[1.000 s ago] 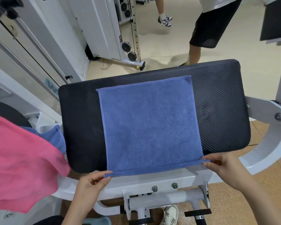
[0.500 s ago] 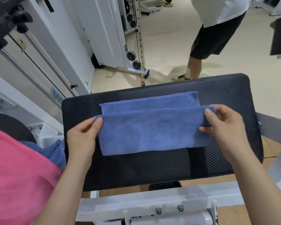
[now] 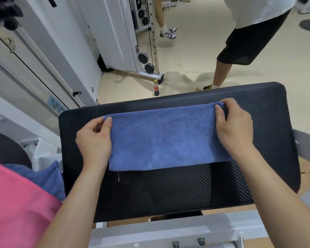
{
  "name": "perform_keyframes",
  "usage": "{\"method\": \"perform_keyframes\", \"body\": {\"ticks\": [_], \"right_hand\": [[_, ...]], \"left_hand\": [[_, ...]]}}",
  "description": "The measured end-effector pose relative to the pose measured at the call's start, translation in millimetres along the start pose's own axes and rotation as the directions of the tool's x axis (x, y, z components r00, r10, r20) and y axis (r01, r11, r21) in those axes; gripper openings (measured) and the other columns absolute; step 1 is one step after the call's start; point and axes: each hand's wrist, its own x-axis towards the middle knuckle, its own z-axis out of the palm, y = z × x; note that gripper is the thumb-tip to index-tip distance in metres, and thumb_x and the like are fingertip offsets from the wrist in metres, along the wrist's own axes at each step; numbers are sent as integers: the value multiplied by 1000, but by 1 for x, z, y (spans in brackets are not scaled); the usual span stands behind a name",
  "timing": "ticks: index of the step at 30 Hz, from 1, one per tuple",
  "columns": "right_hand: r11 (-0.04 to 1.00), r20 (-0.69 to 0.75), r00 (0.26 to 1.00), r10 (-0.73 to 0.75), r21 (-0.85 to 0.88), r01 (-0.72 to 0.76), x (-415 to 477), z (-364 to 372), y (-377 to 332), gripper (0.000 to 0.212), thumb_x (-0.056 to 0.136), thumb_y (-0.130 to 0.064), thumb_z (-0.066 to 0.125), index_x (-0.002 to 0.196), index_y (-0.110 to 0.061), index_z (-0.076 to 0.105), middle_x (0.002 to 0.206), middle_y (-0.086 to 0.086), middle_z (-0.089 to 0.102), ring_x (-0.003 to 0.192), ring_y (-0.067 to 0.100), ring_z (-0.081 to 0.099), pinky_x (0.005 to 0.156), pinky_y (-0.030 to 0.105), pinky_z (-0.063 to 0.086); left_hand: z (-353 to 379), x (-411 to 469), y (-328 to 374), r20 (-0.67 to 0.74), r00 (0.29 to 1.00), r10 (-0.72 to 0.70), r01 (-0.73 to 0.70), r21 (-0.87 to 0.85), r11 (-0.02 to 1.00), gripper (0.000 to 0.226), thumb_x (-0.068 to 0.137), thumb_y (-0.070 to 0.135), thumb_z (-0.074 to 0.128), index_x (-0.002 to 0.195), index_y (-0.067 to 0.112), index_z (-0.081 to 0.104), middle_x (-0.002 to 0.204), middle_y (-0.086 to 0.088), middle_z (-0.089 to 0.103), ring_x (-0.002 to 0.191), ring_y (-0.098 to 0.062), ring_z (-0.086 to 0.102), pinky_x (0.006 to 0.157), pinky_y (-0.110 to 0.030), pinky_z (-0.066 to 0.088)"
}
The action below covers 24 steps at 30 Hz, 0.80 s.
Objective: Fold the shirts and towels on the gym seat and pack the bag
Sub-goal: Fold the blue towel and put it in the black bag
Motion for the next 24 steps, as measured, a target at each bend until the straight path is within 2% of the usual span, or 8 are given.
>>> {"method": "perform_keyframes", "body": {"ticks": [7,10,13,16,18,20,22,24], "right_hand": [[997,-34,999,12,-78,-14,-2,8,-1,21,100,-27,43,114,-14,53,97,0,56,82,16,45,73,33,31],[996,-76,997,28,-77,-34,-3,11,-3,29,99,-25,46,126,-17,51,115,8,52,90,26,52,73,34,32],[994,-113,994,-6,-110,-6,-4,12,-1,31,98,-25,48,127,-18,55,118,8,49,91,28,54,71,35,36],[986,-70,996,-51,-165,39,1,5,5,33,98,-29,47,127,-19,59,120,6,48,108,28,49,77,36,40],[990,23,998,-51,-134,54,7,-2,10,37,98,-32,48,132,-21,56,125,5,46,115,26,47,85,38,43],[993,73,995,-71,-85,77,10,-8,14,43,95,-29,53,137,-19,51,132,5,43,119,27,46,93,42,45],[976,16,988,-152,-155,153,7,-11,13,47,92,-18,58,139,-14,49,137,11,42,122,31,43,92,42,46],[932,-92,951,-294,-247,264,0,-7,5,46,88,-8,60,134,-7,53,136,18,46,121,36,42,86,46,46]], "left_hand": [[-3,1,-2,37,997,62,-66,129,990,5,90,29,66,88,27,70,71,9,67,67,-4,61,70,-22,48],[-4,3,-1,53,992,111,-120,223,967,7,89,30,66,89,25,70,65,7,63,61,-4,56,64,-17,43],[-4,3,0,59,988,143,-154,275,949,10,89,34,66,90,24,68,66,5,60,62,-5,54,62,-18,42],[-4,3,0,76,984,162,-178,333,926,15,90,35,63,101,24,63,70,4,58,65,-8,54,67,-29,46],[-5,4,1,98,963,250,-268,396,878,26,90,31,64,115,24,61,85,2,57,76,-13,54,73,-30,44],[-7,3,0,160,874,460,-479,448,755,32,89,22,66,121,18,64,103,-4,56,92,-20,53,80,-29,42],[-6,-2,-5,302,680,668,-715,472,515,27,90,15,63,115,9,69,117,-12,61,103,-29,56,83,-39,47],[1,-15,-12,455,521,722,-840,426,336,26,92,16,59,112,5,70,128,-17,60,114,-33,58,86,-47,51]]}}
